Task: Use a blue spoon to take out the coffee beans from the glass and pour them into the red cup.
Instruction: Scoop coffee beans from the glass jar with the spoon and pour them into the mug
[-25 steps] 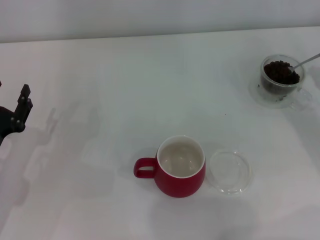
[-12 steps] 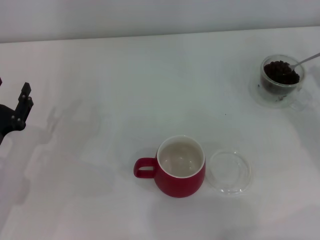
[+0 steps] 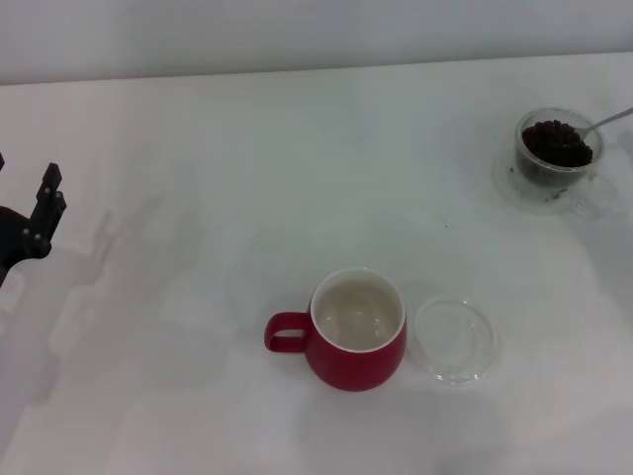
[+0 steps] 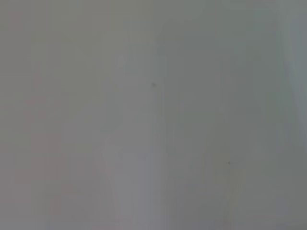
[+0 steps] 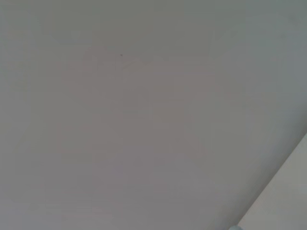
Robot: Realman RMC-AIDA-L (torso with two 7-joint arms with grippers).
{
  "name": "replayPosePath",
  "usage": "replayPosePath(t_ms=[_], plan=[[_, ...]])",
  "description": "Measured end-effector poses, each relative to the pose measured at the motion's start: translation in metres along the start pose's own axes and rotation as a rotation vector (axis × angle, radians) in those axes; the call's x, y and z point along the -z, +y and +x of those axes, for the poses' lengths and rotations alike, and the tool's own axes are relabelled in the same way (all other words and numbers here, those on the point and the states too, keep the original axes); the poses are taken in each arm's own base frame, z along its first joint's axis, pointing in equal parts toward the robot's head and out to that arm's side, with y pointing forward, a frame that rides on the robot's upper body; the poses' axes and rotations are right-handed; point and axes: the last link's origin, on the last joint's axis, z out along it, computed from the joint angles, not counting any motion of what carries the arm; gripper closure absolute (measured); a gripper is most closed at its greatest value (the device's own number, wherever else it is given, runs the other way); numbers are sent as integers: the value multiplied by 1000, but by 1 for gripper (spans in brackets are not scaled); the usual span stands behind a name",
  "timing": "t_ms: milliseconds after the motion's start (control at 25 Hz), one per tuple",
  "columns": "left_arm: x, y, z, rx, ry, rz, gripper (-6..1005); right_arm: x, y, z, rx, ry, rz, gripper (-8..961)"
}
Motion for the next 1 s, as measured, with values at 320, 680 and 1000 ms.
replayPosePath(t_ms=[320,680,1000], plan=[[0,0,-1,-1,-4,0,392,1,2,0,-26,5,-15,809],[1,0,-1,-1,-6,0,391,2,2,2,-74,21,-34,809],[0,0,-1,-2,-5,-1,392,3,9,7,-89,49,-78,809]])
